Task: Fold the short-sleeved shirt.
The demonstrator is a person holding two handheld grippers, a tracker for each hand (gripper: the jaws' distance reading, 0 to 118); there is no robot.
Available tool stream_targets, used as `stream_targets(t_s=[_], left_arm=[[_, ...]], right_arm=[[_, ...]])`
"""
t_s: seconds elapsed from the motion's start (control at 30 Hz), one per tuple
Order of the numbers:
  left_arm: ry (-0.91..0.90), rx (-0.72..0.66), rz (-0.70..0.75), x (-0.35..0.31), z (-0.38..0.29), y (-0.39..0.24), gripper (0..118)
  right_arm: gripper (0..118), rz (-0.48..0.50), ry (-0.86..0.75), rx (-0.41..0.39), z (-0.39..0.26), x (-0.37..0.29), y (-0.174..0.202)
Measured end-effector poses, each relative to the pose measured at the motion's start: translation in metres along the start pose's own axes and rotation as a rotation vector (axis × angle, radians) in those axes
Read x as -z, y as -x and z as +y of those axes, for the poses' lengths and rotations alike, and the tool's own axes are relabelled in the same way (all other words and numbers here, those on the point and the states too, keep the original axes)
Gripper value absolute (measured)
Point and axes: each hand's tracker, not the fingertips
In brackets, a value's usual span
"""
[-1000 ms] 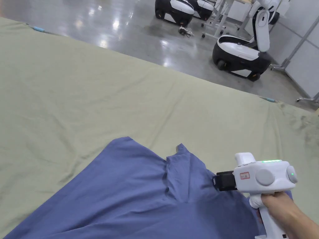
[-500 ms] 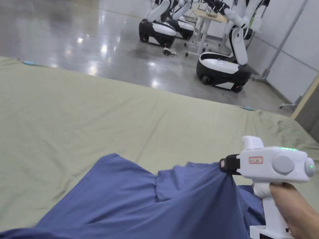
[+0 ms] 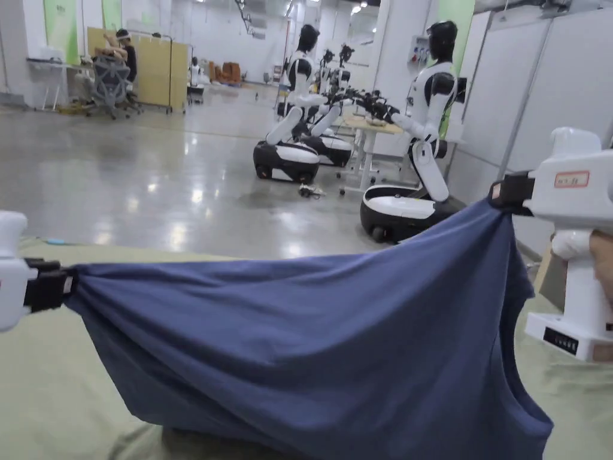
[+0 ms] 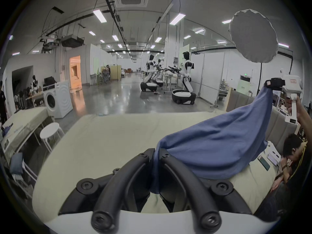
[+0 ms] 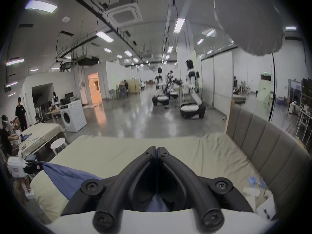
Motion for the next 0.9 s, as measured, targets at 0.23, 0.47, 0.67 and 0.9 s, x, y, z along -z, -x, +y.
stream_targets(t_s=[0.23, 0.47, 0.67, 0.9], left_arm=[[-0.086, 0.041, 0.062, 0.028, 0.116, -0.019, 6], [-0.179, 0.072, 0.150, 0.054, 0.204, -0.037, 6], [-0.231, 0.087, 0.209, 0.076, 0.256, -0.035, 6], [-0.228, -0.002, 0.186, 0.130, 0.216, -0.024, 6]], right_arm=[[2, -0.062, -0.118, -0.026, 0.081, 0.020, -0.012], [2, -0.074, -0.238, -0.003, 0.150, 0.050, -0.007], [2, -0.065, -0.296, 0.014, 0.181, 0.073, -0.002], [2, -0.076, -0.238, 0.017, 0.133, 0.131, -0.005]])
